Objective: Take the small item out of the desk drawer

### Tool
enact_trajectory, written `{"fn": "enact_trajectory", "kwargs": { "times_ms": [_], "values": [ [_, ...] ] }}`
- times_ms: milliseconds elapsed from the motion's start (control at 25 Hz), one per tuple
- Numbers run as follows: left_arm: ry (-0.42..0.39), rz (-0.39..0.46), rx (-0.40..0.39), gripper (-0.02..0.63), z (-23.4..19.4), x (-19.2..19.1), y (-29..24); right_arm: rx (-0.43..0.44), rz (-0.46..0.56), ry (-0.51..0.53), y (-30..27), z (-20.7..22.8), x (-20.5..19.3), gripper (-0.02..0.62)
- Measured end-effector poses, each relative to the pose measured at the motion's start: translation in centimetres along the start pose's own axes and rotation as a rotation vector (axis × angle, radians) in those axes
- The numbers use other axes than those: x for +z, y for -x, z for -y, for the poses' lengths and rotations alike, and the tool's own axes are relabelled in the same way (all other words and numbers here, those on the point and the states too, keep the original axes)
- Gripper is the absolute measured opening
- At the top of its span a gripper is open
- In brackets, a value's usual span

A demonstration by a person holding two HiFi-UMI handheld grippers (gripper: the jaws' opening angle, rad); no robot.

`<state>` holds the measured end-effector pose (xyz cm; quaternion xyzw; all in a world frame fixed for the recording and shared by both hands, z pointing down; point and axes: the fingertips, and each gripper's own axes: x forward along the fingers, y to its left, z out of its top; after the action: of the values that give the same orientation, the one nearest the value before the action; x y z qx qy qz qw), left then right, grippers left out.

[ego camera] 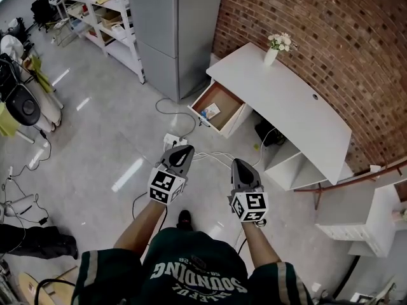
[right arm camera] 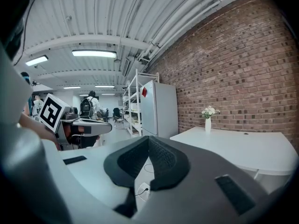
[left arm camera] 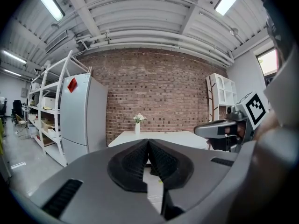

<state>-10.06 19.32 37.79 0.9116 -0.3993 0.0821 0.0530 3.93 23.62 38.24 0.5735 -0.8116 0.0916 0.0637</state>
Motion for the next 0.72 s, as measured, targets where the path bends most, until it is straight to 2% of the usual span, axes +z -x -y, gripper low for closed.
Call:
{"fn": "enact_trajectory", "kwargs": {
  "times_ms": [400, 720],
  "values": [
    [-0.013, 0.006, -0.052, 0.017, -3.2, -0.1, -1.6, -0.048, 0.011, 0.001, -2.9, -0.9, 0.4, 0.025],
    [-0.024, -0.003, -0.079, 0.016, -3.4, -0.1, -2.3, -0.072, 0.002, -0.004, -3.2, -0.6, 0.6, 0.025]
  ]
}}
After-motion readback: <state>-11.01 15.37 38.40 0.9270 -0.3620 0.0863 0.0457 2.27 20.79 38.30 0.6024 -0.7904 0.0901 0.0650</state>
